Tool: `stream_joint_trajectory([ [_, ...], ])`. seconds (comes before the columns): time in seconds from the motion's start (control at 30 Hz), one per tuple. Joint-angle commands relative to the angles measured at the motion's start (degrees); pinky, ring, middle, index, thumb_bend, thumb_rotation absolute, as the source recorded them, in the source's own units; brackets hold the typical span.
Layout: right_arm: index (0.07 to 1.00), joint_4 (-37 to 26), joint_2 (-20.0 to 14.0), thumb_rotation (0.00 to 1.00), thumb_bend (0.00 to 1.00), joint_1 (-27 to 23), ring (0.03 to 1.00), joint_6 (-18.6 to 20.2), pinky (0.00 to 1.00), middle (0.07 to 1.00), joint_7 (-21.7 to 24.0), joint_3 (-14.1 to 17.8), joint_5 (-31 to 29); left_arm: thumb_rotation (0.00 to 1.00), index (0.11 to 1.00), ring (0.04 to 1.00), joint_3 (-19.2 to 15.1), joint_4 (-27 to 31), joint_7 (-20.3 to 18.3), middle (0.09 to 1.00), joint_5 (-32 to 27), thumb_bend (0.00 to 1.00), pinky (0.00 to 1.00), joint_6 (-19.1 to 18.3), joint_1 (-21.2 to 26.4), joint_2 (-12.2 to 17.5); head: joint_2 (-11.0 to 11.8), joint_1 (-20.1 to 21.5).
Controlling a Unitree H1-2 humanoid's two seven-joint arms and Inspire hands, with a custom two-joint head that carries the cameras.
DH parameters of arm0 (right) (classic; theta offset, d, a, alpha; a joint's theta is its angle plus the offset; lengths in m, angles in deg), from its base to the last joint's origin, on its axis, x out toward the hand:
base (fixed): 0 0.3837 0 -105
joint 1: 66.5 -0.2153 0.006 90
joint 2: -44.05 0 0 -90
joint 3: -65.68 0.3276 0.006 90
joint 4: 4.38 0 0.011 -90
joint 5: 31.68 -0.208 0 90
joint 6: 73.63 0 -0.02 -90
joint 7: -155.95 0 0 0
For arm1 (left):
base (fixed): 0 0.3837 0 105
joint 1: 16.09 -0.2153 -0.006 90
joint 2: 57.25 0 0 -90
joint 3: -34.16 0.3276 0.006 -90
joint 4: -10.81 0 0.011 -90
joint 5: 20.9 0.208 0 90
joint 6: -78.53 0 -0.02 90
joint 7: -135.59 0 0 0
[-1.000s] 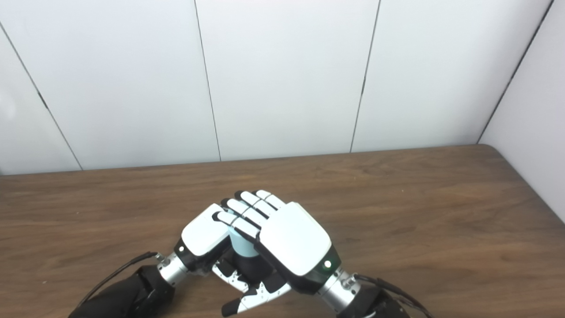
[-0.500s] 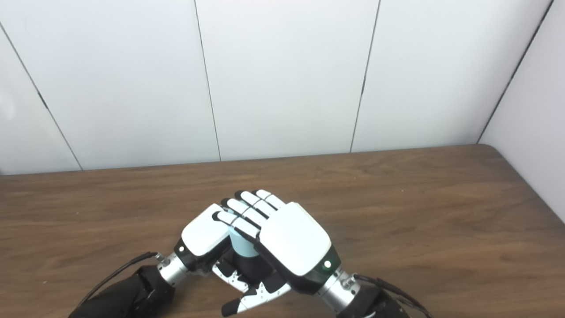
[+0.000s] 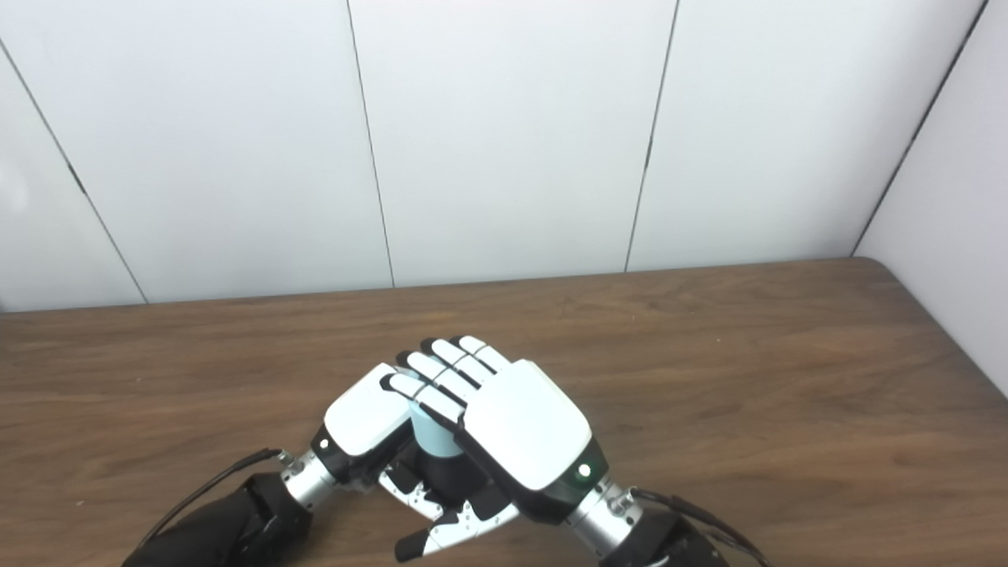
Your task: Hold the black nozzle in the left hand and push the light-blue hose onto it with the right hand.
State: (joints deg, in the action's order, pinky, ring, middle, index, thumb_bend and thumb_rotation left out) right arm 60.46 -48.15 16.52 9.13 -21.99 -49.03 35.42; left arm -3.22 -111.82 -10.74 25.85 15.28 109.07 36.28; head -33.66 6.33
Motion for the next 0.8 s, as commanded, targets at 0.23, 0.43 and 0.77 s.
stream_joint_trajectory([
  [0.23,0.831,6.93,-3.65,0.99,0.74,4.96,0.875,-0.09,0.87,0.879,13.88,-4.41,0.24,0.0,0.482,0.434,5.5,-2.94,-1.73,0.49,-4.35,0.52,0.35,0.16,-12.7,-4.1,-0.03,0.1],
  [0.43,0.832,6.9,-3.59,0.98,0.74,4.98,0.877,0.15,0.87,0.881,14.08,-4.33,-0.05,0.0,0.473,0.444,5.5,-3.17,-1.65,0.496,-4.75,0.52,0.36,0.17,-12.75,-4.2,0.04,0.07],
  [0.77,0.83,6.82,-3.68,0.96,0.75,5.11,0.873,0.24,0.86,0.88,14.36,-4.45,-0.58,0.0,0.478,0.424,5.12,-2.91,-2.03,0.493,-5.06,0.52,0.34,0.17,-12.95,-4.28,-0.01,0.06],
])
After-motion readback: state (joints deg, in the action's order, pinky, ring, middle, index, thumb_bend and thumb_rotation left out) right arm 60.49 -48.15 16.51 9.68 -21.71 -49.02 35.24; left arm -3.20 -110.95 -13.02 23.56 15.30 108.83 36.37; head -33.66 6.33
